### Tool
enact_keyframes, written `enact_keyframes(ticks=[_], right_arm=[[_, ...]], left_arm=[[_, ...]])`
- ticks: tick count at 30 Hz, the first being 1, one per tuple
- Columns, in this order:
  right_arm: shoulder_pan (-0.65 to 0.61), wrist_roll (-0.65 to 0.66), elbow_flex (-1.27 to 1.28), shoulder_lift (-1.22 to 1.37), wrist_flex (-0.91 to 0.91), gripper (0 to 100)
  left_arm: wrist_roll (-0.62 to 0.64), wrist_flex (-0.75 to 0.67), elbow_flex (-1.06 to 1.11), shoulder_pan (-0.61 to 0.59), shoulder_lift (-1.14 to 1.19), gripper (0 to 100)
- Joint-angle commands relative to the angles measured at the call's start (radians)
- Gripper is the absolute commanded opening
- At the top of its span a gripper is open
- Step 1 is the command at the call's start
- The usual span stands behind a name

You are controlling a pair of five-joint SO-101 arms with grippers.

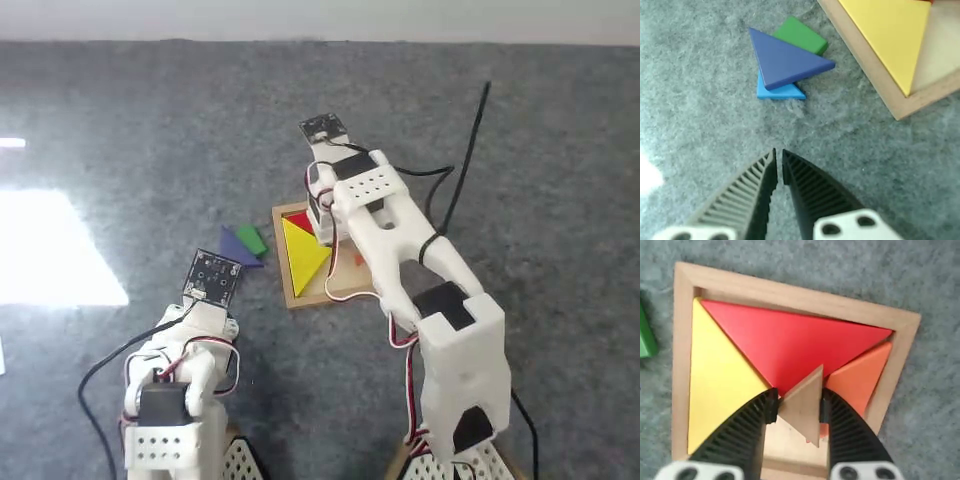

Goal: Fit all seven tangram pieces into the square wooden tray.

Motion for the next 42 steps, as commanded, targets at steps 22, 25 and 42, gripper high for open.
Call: enact_keyframes(ticks=[22, 25, 42], right_arm=[[-0.007, -0.204, -0.150, -0.041, 0.139, 16.2], [-0.018, -0.172, -0.141, -0.124, 0.159, 16.2], [0.217, 0.002, 0.933, -0.937, -0.424, 16.2]], left_arm=[[0.005, 0.006, -0.013, -0.003, -0.020, 2], [0.005, 0.006, -0.013, -0.003, -0.020, 2], [0.005, 0.006, -0.013, -0.003, -0.020, 2]])
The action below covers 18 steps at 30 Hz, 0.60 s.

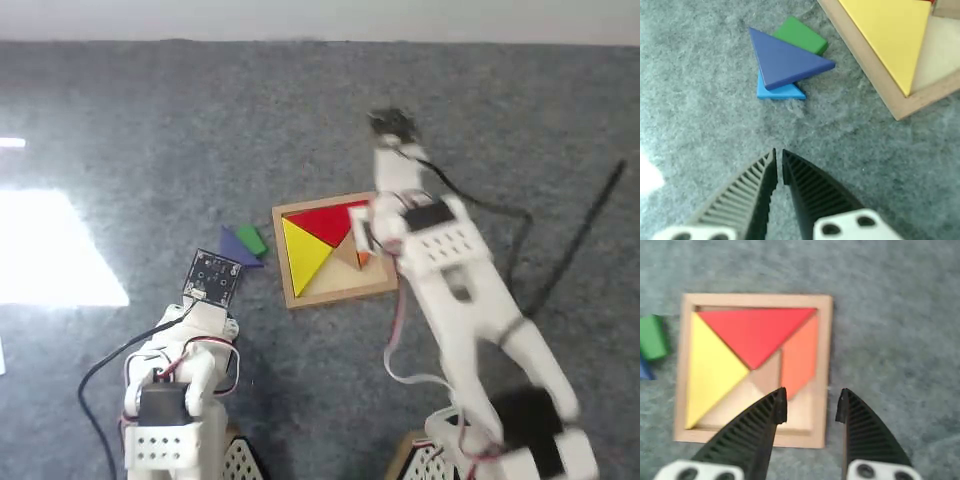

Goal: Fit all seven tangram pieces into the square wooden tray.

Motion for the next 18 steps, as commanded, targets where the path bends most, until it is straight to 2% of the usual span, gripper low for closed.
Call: enact_keyframes(ticks=[1, 4, 10, 16, 18], right_arm=[[0.094, 0.097, 0.209, -0.209, -0.101, 16.2], [0.157, 0.164, 0.307, -0.308, -0.102, 16.2], [0.206, 0.170, 0.428, -0.329, -0.153, 15.8], [0.213, 0.178, 0.486, -0.326, -0.245, 1.7], [0.213, 0.178, 0.503, -0.326, -0.271, 0.6]], left_arm=[[0.005, 0.006, -0.013, -0.003, -0.020, 2], [0.005, 0.006, -0.013, -0.003, -0.020, 2], [0.005, 0.006, -0.013, -0.003, -0.020, 2], [0.006, 0.006, -0.013, 0.069, -0.020, 2], [0.000, 0.006, -0.013, 0.081, -0.020, 2]])
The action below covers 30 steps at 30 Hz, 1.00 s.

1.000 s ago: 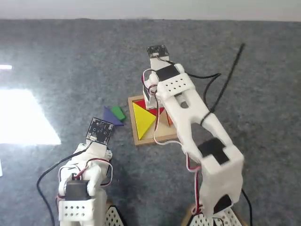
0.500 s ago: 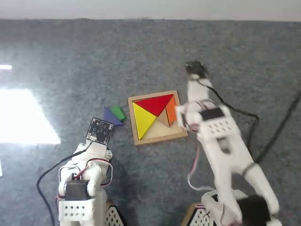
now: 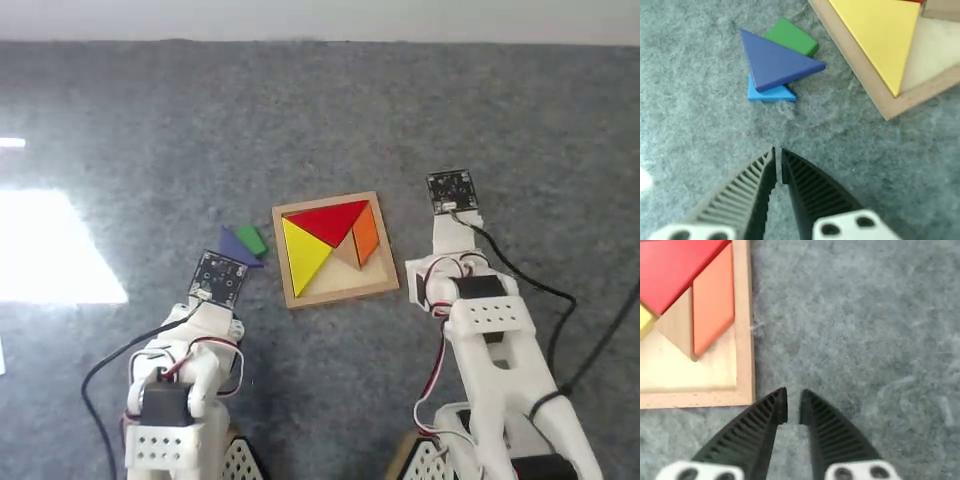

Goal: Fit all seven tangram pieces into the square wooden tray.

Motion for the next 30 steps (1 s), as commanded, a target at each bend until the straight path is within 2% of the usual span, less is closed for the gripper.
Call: enact_keyframes(ticks=[1, 3, 6, 7, 11, 16, 18, 23, 27, 30], right_arm=[[0.013, 0.015, 0.002, -0.035, -0.056, 0.6], [0.013, 0.015, 0.002, -0.035, -0.061, 0.6], [0.013, 0.066, 0.002, -0.041, -0.056, 0.6], [0.016, 0.092, 0.002, -0.042, -0.054, 0.6], [0.101, 0.104, -0.002, -0.044, -0.068, 0.6], [0.160, 0.100, 0.000, -0.044, -0.111, 0.6], [0.166, 0.103, 0.000, -0.044, -0.111, 0.6], [0.188, 0.104, -0.003, -0.053, -0.111, 0.6], [0.252, 0.109, 0.017, -0.159, -0.110, 0.6], [0.306, 0.195, 0.109, -0.263, -0.131, 0.6]], left_arm=[[-0.009, 0.002, -0.013, 0.038, -0.020, 2], [-0.097, -0.046, -0.013, 0.038, -0.020, 2], [-0.336, -0.083, -0.019, -0.011, -0.020, 2], [-0.381, -0.080, -0.045, -0.035, -0.020, 2], [-0.307, -0.081, -0.239, -0.133, -0.017, 3], [-0.278, -0.083, -0.470, -0.135, 0.138, 18], [-0.229, -0.081, -0.567, -0.137, 0.290, 20], [-0.140, -0.058, -0.874, -0.133, 0.778, 17], [-0.083, 0.104, -1.167, -0.078, 1.142, 16], [-0.091, 0.193, -1.346, -0.012, 1.353, 16]])
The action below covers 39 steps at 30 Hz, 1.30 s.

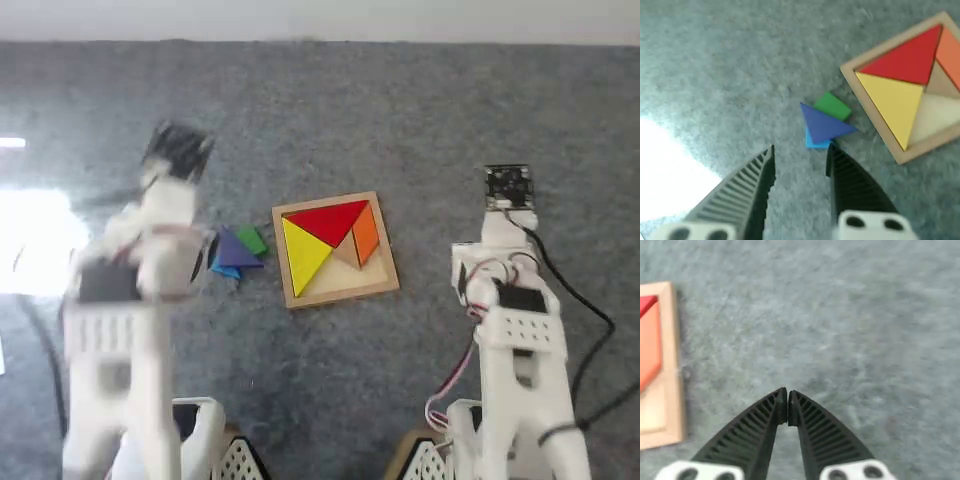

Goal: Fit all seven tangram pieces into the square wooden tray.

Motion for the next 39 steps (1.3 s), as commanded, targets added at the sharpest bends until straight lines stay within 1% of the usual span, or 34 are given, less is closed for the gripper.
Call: enact_keyframes(ticks=[1, 4, 9, 11, 13, 16, 18, 21, 23, 28, 31, 34, 37, 39], right_arm=[[0.050, 0.100, 0.104, -0.142, -0.058, 0.6], [0.048, 0.167, 0.239, -0.245, -0.113, 0.6], [0.038, 0.183, 0.338, -0.403, -0.117, 0.6], [0.013, 0.187, 0.364, -0.449, -0.111, 0.6], [0.007, 0.189, 0.385, -0.487, -0.110, 0.6], [0.007, 0.189, 0.399, -0.521, -0.110, 0.6], [0.007, 0.189, 0.402, -0.527, -0.110, 0.6], [0.007, 0.189, 0.402, -0.527, -0.111, 0.6], [0.007, 0.189, 0.402, -0.527, -0.111, 0.6], [0.007, 0.189, 0.402, -0.527, -0.113, 0.6], [0.007, 0.189, 0.402, -0.527, -0.113, 0.6], [0.007, 0.189, 0.402, -0.527, -0.113, 0.6], [0.007, 0.189, 0.402, -0.527, -0.114, 0.6], [0.007, 0.189, 0.402, -0.527, -0.114, 0.6]], left_arm=[[0.018, 0.100, -0.318, 0.092, 0.361, 16], [0.023, 0.023, -0.395, 0.129, 0.542, 16], [-0.117, -0.003, -0.509, 0.212, 0.830, 16], [-0.163, -0.012, -0.573, 0.209, 0.924, 16], [-0.221, -0.006, -0.631, 0.184, 1.005, 16], [-0.269, -0.005, -0.671, 0.133, 1.083, 16], [-0.321, -0.005, -0.670, 0.100, 1.103, 16], [-0.384, -0.011, -0.625, 0.089, 1.140, 16], [-0.391, -0.006, -0.608, 0.080, 1.157, 16], [-0.419, 0.018, -0.601, 0.003, 1.145, 16], [-0.476, 0.095, -0.601, -0.021, 1.137, 15], [-0.519, 0.175, -0.624, -0.029, 1.117, 15], [-0.516, 0.175, -0.665, -0.014, 1.062, 16], [-0.514, 0.175, -0.680, 0.017, 1.031, 20]])
